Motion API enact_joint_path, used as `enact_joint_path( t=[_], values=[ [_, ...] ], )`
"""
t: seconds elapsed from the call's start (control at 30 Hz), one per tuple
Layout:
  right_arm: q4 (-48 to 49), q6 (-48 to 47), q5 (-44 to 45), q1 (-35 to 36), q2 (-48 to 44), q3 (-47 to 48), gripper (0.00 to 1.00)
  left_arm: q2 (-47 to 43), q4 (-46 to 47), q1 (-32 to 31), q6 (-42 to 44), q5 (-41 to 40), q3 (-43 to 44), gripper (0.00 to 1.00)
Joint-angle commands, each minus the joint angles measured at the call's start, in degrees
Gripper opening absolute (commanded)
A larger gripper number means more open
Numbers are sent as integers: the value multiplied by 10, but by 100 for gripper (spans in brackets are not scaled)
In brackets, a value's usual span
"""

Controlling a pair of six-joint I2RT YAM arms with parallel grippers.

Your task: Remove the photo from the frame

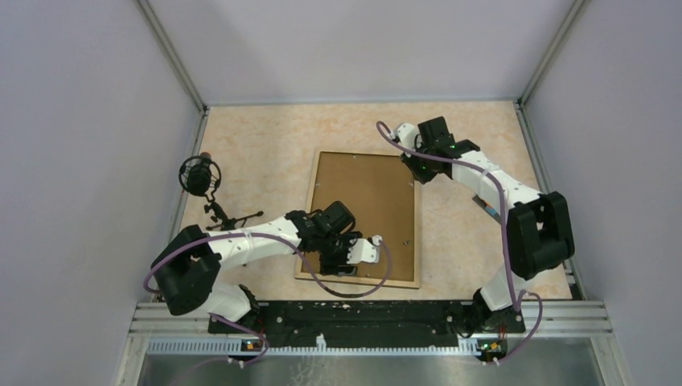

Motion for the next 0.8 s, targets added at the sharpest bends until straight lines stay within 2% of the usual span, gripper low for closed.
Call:
enact_joint_path(
  t=[0.0,0.3,0.77],
  values=[
    [27,-5,21,13,14,34,0,4,18,-2,-7,16,10,69],
    [29,-22,65,25,28,38,0,3,12,-2,-4,9,9,68],
    [-2,-32,56,36,19,24,0,15,19,-2,-4,4,10,67]
  ],
)
